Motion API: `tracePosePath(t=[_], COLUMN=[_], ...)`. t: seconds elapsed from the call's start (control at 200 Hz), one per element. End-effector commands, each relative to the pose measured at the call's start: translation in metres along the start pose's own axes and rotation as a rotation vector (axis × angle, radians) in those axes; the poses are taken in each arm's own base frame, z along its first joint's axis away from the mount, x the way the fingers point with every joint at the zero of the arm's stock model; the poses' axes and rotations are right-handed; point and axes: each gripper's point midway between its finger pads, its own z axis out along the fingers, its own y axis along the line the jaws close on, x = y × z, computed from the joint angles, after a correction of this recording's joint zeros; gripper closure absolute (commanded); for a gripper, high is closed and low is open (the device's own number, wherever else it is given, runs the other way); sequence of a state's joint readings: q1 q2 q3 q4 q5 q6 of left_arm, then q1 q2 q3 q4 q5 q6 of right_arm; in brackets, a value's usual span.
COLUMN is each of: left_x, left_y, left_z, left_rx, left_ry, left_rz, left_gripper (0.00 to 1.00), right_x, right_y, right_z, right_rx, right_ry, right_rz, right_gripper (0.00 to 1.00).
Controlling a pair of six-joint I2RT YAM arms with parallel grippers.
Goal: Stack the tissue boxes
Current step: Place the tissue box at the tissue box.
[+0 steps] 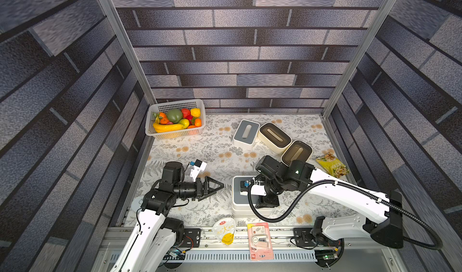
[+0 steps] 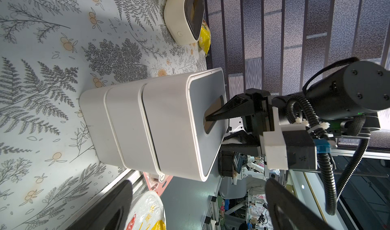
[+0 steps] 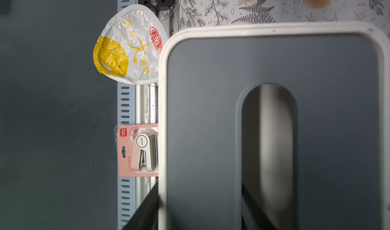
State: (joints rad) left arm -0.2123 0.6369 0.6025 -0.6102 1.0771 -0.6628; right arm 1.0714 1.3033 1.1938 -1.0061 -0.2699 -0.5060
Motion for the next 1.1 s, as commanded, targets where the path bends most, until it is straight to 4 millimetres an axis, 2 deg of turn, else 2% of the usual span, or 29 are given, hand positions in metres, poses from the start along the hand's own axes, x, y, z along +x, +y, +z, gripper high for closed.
tracePosePath(t=[0.0, 1.092], left_x=[0.0018, 0.0018], left_y=[0.0024, 0.0026], left_z=[0.0003, 0.0006], left_rx=[0.005, 0.007], left_ry=[0.007, 0.008], left_rz=[-0.012, -0.012], left_gripper=[0.00, 0.00], right_x=[-0.0066, -0.0040], right_y=[0.0019, 0.0004], right_z=[-0.0040, -0.0042], right_rx=[0.005, 0.022], right_ry=[-0.020, -0.013], right_rz=[-0.010, -0.005], right_gripper=[0.54, 0.44])
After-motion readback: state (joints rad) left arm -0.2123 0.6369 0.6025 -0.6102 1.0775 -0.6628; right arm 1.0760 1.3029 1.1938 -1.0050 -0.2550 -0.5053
